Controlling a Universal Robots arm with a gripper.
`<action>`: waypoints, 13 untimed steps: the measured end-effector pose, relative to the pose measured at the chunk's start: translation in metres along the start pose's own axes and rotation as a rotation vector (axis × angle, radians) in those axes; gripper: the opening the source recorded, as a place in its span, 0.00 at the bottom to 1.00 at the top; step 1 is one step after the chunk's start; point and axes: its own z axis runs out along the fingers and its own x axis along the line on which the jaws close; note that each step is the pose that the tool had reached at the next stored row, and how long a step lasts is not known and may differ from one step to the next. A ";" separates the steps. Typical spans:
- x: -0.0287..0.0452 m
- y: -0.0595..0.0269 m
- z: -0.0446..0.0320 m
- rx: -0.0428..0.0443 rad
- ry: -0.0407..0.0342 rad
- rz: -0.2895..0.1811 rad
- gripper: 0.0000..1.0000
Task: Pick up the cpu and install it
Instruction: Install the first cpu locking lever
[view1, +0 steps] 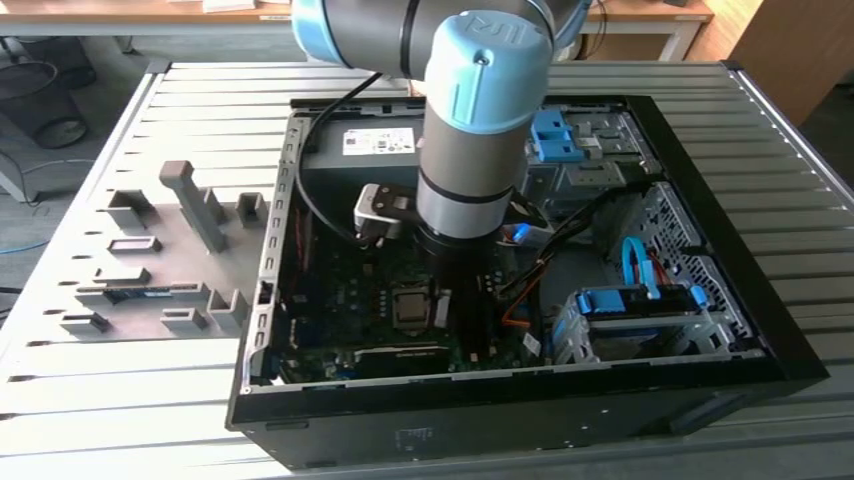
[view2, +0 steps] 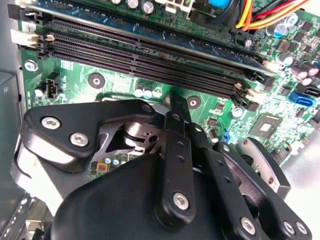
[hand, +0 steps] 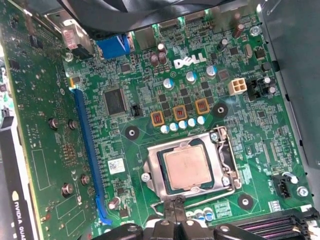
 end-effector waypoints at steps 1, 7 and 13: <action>0.0001 0.0004 -0.0006 0.0012 -0.0006 0.000 0.10; 0.0007 0.0008 -0.0049 0.0017 -0.0004 0.000 0.10; 0.0020 0.0013 -0.0204 0.0019 -0.0001 0.000 0.10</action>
